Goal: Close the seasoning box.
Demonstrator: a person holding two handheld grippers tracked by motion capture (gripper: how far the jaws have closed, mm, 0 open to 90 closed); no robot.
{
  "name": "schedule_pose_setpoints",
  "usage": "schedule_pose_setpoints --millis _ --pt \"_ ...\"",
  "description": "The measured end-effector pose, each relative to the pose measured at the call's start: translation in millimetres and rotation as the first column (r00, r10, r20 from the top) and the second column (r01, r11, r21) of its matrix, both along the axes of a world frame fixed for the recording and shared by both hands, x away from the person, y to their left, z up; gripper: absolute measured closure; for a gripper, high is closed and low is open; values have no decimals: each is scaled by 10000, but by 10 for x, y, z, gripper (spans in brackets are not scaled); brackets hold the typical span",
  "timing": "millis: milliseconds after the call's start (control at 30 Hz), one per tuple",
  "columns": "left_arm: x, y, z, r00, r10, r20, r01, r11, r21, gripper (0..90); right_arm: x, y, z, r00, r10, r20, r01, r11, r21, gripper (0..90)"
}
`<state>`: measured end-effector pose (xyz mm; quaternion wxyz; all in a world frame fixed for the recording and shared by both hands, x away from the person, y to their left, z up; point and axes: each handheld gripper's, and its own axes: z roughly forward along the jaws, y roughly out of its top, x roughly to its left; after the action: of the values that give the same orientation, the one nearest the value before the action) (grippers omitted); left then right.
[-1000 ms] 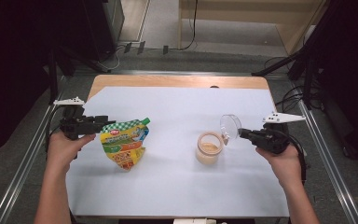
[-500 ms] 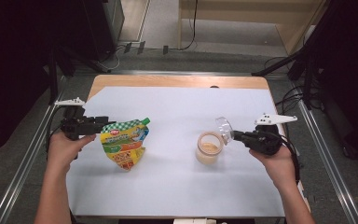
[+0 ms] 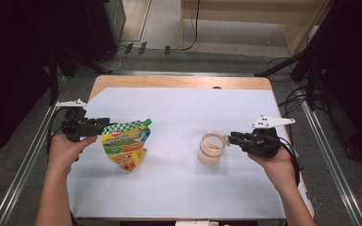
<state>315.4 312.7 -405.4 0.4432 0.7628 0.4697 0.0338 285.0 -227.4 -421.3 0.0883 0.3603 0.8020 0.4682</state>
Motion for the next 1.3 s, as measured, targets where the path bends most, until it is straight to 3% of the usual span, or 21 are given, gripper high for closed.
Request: schedule_pose_setpoints --millis 467,933,1033,1167,1300 --pt "7 12 -26 10000 19 -86 -19 10000 -33 422 84 -205 -117 9986 -496 204 491 9985 254 513" --pt "32 6 -52 9998 -34 -196 34 10000 -25 415 141 -450 -300 9929 -1193 -28 1192 9910 612 405" --pt "38 11 -57 9998 -12 -182 11 10000 -27 415 143 -459 -358 9893 -1448 191 1438 9884 488 371" --pt "53 7 -72 9997 -2 -240 2 10000 4 414 162 -479 -445 9878 -1559 32 1557 9869 435 334" --pt "73 -7 -95 9994 -31 -334 33 10000 63 413 190 -509 -546 9808 -1947 141 1947 9808 -31 291"
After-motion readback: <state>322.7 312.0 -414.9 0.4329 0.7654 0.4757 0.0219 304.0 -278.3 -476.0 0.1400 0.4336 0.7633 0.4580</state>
